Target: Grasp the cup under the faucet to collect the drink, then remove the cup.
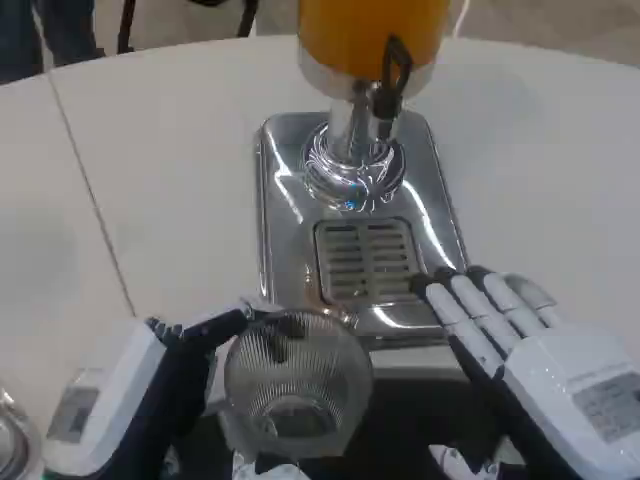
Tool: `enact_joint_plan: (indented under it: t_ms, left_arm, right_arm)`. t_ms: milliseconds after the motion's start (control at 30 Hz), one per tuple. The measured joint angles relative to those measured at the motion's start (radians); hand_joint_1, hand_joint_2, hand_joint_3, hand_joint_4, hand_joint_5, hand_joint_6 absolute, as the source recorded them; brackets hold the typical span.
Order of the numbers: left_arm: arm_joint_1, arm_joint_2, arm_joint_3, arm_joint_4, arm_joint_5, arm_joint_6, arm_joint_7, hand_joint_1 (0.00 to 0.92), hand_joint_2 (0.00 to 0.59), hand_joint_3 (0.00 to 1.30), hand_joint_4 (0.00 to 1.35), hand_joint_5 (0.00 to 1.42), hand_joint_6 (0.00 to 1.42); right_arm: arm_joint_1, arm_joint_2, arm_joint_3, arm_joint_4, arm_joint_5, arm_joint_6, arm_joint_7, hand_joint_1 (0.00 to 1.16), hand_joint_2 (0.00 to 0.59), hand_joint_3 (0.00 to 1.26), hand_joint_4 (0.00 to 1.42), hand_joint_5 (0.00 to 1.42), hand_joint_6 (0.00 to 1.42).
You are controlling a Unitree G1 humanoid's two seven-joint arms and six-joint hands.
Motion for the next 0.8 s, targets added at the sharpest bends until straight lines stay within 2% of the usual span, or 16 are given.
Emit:
enact_joint_plan:
  t_ms: [333, 500, 633, 800]
  left_arm:
    - [0.000, -0.029, 0.000, -0.002, 0.002, 0.009, 0.000, 0.654, 0.045, 1.23, 1.16, 1.42, 1.42]
    - [-0.014, -0.042, -0.002, -0.002, 0.006, 0.035, 0.000, 0.652, 0.045, 1.23, 1.16, 1.42, 1.42]
    - [-0.079, -0.072, -0.021, 0.043, 0.038, 0.070, 0.007, 0.652, 0.046, 1.23, 1.16, 1.42, 1.42]
    - [-0.213, -0.130, -0.061, 0.165, 0.082, 0.131, 0.051, 0.651, 0.046, 1.23, 1.15, 1.42, 1.42]
  right_arm:
    - [-0.016, 0.001, -0.001, 0.005, -0.002, 0.018, 0.000, 0.42, 0.488, 0.00, 0.00, 0.00, 0.05]
    - [-0.010, 0.024, 0.003, -0.002, -0.035, 0.058, 0.008, 0.42, 0.489, 0.00, 0.00, 0.00, 0.05]
    - [0.015, 0.041, 0.000, -0.012, -0.051, 0.084, 0.011, 0.42, 0.488, 0.00, 0.00, 0.00, 0.05]
    - [0.023, 0.045, -0.004, -0.015, -0.063, 0.104, 0.026, 0.43, 0.485, 0.00, 0.00, 0.00, 0.05]
